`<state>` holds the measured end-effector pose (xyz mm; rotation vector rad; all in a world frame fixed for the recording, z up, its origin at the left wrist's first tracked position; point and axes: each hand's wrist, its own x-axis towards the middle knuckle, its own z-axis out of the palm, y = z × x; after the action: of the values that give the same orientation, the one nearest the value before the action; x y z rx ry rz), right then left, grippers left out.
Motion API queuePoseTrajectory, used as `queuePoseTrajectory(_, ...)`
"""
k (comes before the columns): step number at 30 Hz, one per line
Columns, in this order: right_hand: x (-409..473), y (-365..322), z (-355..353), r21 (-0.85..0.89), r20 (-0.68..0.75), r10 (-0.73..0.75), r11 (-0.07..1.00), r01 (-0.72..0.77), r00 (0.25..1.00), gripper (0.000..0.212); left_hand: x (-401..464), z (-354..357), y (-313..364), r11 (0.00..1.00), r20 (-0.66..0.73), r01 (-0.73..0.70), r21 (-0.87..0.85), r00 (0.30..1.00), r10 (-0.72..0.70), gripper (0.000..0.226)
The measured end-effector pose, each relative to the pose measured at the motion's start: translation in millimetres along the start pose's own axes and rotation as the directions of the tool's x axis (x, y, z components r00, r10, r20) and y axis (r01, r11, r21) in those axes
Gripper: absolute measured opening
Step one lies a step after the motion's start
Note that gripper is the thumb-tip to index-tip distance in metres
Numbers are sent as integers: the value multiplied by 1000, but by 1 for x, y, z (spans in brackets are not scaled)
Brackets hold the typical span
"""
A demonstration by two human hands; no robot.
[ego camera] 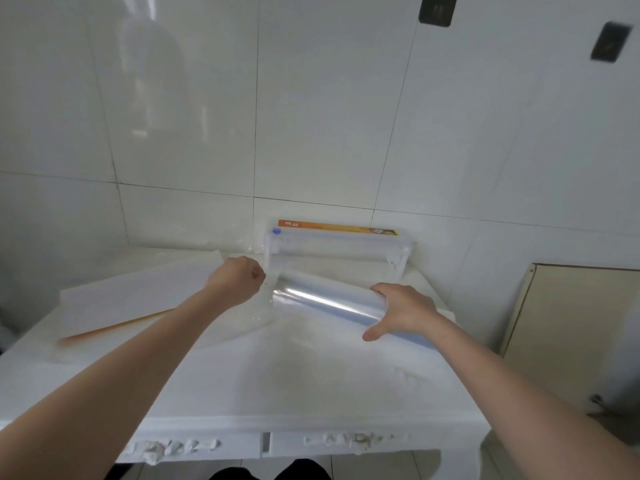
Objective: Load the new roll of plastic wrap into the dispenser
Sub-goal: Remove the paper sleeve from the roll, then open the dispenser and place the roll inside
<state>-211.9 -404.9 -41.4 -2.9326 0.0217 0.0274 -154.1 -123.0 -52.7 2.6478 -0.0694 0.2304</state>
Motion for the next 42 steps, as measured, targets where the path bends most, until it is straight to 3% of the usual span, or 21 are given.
queuePoseTrajectory(2,2,4,2,15,12,-18,1000,18,1000,96,3,-3,7,999,-4,-22,-36,1000,22,34)
queuePoseTrajectory(7,12,14,3,19,44,-87,996,86,995,97,16,-7,20,995,-10,-50,-82,999,49,26)
queuePoseTrajectory(12,29,17,-1,-38,128,-174,983,180,977,100,32,-2,27,991,45,17,-132,999,-11,31)
queuePoseTrajectory(15,42,20,-6,-21,244,-175,982,185,954,99,45,3,28,957,102,105,-269,992,-81,29)
queuePoseTrajectory(17,48,21,-12,32,297,-173,985,171,939,91,51,4,32,860,159,208,-465,976,-150,19)
queuePoseTrajectory(21,61,22,-14,147,286,-178,979,140,942,85,63,7,42,550,318,420,-722,907,-275,21)
queuePoseTrajectory(24,67,28,-7,227,273,-194,965,133,942,94,68,14,49,313,436,531,-788,839,-325,20)
queuePoseTrajectory(27,67,32,-4,337,219,-222,931,140,950,76,75,21,53,198,507,588,-784,791,-343,44)
queuePoseTrajectory(30,72,32,1,404,138,-230,901,157,963,58,85,16,59,118,517,598,-792,762,-390,57)
queuePoseTrajectory(34,78,28,5,450,72,-224,877,169,972,47,88,15,78,177,465,558,-811,797,-386,42)
queuePoseTrajectory(36,81,28,4,427,54,-221,886,178,974,44,89,21,88,85,510,589,-804,756,-410,13)
queuePoseTrajectory(38,84,27,3,389,38,-243,897,209,969,54,91,29,93,-54,542,579,-813,720,-434,23)
queuePoseTrajectory(40,91,28,5,358,28,-225,912,201,974,55,92,40,96,-222,582,542,-810,704,-407,19)
queuePoseTrajectory(42,98,29,6,361,20,-160,922,142,987,45,92,47,96,-318,571,476,-820,713,-406,40)
